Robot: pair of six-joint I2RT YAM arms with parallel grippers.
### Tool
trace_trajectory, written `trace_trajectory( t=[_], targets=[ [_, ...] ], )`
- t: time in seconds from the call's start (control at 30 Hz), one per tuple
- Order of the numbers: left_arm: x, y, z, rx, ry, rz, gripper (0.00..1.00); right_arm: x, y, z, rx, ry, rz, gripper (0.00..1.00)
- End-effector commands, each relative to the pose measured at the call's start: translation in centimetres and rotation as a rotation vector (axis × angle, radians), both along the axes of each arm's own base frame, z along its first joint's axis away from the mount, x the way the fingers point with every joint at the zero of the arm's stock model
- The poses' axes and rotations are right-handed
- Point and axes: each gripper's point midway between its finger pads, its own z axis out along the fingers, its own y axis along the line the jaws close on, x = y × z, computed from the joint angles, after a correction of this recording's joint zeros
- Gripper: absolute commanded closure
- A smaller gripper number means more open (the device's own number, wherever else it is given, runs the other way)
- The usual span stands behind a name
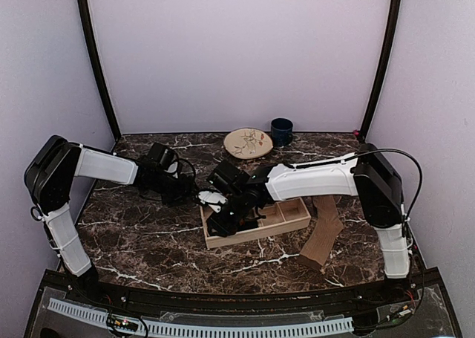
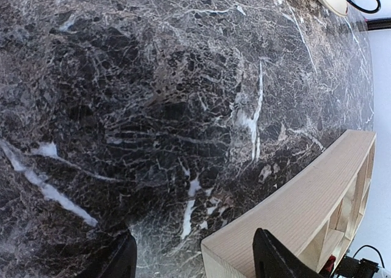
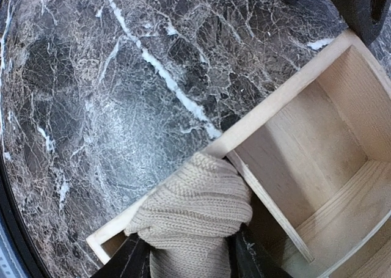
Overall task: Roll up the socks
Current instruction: Place the sock in the storage box.
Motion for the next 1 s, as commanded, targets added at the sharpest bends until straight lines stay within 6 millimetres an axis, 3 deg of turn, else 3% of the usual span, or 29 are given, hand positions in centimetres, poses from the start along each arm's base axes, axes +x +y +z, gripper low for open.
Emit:
trace_trajectory(
  t=[0.0, 0.23, 0.53, 0.97],
  targets=[
    [0.3, -0.4, 0.7, -0.025, -0.004, 0.001, 0.32, 0.6, -2.6, -2.0, -0.088, -0.011, -0.07, 0.56],
    [0.7, -0.7, 0.9, -0.037, -0.004, 0.005, 0.32, 1.2, -2.3, 0.6, -0.038, -0.064, -0.068, 0.54],
    [1.0, -0.9, 0.7, -0.035, 0.008, 0.003, 0.32, 1.0, -2.1, 1.8, -0.021, -0.063, -0.041, 0.5],
    [1.4, -1.2, 0.8, -0.036, 0.005, -0.006, 0.33, 1.7, -2.1, 4.5, 0.028, -0.108, -0.046, 0.36]
  ],
)
